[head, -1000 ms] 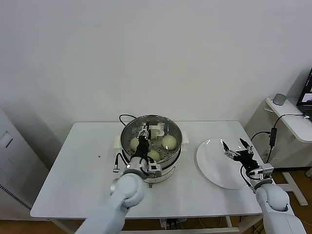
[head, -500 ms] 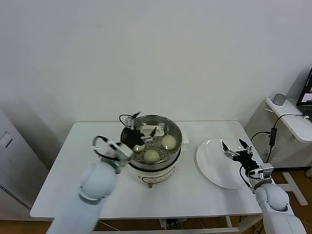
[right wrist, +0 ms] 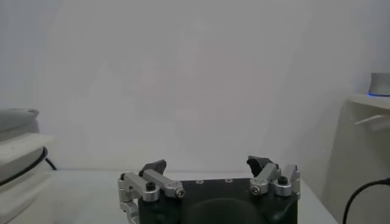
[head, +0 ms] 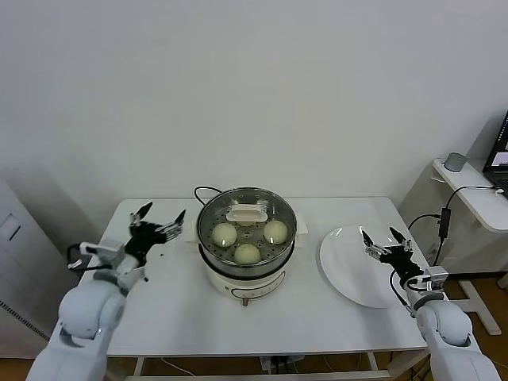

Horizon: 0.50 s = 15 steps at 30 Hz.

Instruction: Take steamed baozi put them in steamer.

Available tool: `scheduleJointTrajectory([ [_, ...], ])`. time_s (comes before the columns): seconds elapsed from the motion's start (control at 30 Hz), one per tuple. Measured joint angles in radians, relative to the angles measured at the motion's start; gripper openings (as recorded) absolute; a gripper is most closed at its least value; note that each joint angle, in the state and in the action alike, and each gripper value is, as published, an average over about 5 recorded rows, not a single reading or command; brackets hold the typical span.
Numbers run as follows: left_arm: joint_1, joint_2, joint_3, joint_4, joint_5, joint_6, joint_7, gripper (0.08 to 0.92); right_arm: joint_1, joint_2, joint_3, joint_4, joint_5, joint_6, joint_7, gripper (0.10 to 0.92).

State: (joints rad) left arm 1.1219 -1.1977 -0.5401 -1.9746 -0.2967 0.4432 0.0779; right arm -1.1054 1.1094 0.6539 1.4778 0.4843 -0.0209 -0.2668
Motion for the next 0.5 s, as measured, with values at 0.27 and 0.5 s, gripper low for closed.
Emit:
scheduleJointTrajectory([
  [0.27,0.055,0.002,-0.052,0.073,-0.054,-0.038,-0.015,0.823,0.000,0.011,0.004,0.015,-0.012,-0.006,0.009,0.823],
  [0.5,0.068,-0.002,-0.070,0.119,-0.100,-0.052,-0.023,0.823,-0.011,0.010,0.006,0.028,-0.031,-0.018,0.021,0.823],
])
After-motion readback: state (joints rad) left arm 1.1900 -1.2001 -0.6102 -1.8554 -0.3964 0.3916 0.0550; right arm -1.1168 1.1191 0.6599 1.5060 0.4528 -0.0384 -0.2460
